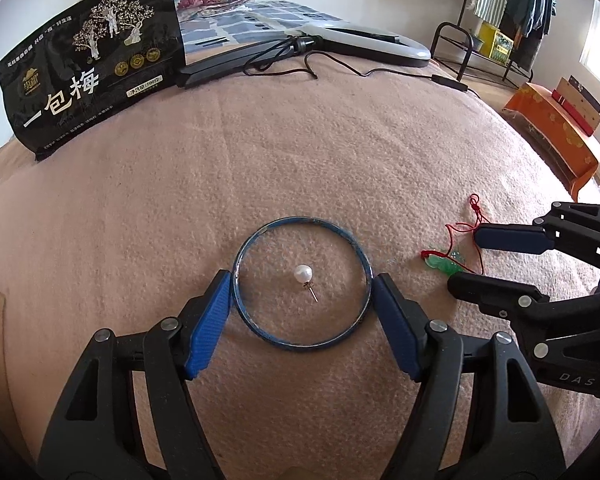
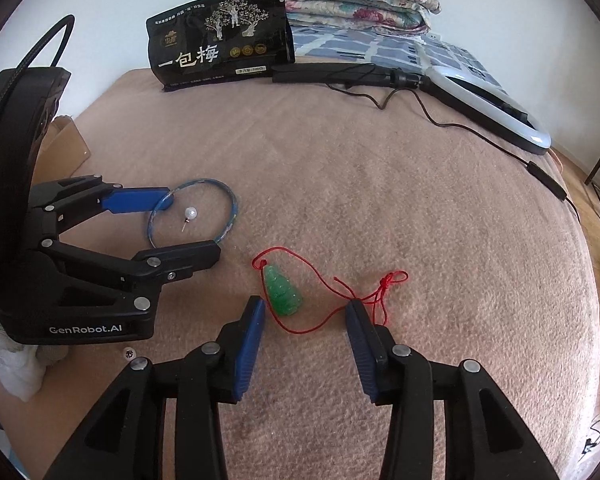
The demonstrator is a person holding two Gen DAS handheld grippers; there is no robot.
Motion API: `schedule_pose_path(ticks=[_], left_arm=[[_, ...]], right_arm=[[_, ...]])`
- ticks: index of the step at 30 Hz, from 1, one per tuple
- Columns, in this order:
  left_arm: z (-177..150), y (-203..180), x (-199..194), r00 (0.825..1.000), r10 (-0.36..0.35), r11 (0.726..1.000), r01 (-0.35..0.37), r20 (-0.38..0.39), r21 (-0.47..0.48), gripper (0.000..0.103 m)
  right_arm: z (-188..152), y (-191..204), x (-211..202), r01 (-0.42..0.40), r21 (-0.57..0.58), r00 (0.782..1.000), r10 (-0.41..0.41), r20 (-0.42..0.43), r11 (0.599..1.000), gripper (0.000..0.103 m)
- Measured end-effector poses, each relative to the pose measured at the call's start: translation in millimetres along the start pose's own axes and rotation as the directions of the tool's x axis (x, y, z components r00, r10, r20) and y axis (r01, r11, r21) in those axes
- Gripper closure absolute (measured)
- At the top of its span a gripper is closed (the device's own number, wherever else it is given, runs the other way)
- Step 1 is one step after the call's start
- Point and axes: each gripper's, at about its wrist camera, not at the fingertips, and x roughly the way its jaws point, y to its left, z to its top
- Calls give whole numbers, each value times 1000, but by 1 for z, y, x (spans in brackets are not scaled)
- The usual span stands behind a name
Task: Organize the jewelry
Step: 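Grasp the blue bangle rim with the left tool while the right tool holds the pendant, then carry the bangle and jade pendant over the cardboard box with both tools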
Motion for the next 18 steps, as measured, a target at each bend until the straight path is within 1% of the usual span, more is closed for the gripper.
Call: schedule_pose_path(ticks=[4, 6, 8, 10, 18], left_arm=[[-1, 2, -2, 1000, -5, 1000, 5, 3, -7, 30], [0, 3, -3, 1000, -3, 1000, 3, 4, -12, 30], [0, 4, -4, 1000, 0, 1000, 0, 6, -12, 30], [-1, 5, -6, 1000, 1, 1000, -1, 10, -14, 30], [0, 11, -18, 999, 2, 1000, -1, 34, -30, 30]], right_arm=[[4, 4, 3, 0, -11, 1000, 0, 7, 1000, 60], [5, 8, 6, -5, -21, 1000, 5, 5, 1000, 66], [7, 10, 6, -15, -28, 1000, 15, 4, 999, 78], [8, 12, 6, -28, -25, 1000, 28, 4, 999, 87], [9, 13, -1, -33, 12, 999, 33, 23, 999, 87]])
